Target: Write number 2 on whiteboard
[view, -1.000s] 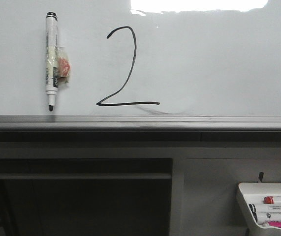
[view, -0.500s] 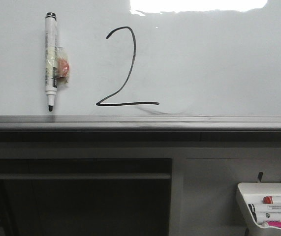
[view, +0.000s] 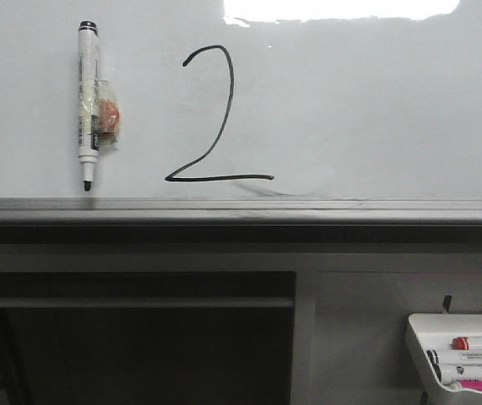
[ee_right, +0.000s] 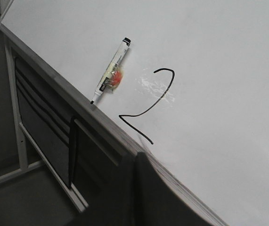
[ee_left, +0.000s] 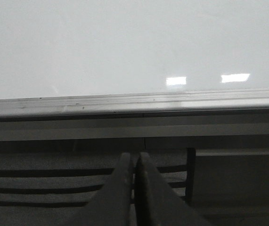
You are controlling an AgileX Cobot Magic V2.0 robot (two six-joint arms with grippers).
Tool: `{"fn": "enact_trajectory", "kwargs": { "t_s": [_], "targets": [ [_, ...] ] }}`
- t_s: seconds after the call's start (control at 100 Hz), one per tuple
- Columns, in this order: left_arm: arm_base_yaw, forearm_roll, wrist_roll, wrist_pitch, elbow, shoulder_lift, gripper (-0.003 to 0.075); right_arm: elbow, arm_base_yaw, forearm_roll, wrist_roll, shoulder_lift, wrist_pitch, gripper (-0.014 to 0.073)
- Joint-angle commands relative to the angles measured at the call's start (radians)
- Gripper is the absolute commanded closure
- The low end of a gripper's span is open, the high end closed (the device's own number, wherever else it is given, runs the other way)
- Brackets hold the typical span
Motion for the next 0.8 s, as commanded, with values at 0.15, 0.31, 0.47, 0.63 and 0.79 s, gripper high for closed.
{"fn": "enact_trajectory", "kwargs": {
  "t_s": [0.15, 0.31, 0.47, 0.63, 0.79],
  "targets": [
    [0.004, -0.010, -0.008, -0.047, 0.027, -0.026, 0.0739, -0.025, -0.006, 0.000, -0.001, 0.004, -0.078, 0.0654],
    [0.004, -0.010, -0.008, -0.047, 0.027, -0.026, 0.0739, -0.015, -0.006, 0.000, -0.001, 0.004, -0.080, 0.0654],
    [0.004, -0.010, -0.008, -0.047, 0.027, -0.026, 0.0739, -0.004, -0.038, -0.038, -0.001, 0.003, -0.110, 0.0654],
    [0.004, -0.010, -0.008, -0.047, 0.027, -0.026, 0.0739, 0.022, -0.233, -0.044, -0.001, -0.010, -0.206, 0.0654],
    [0.004, -0.010, -0.008, -0.047, 0.027, -0.026, 0.0739, 0.125, -0.501, -0.031, -0.001, -0.070, -0.355, 0.0654]
  ]
}}
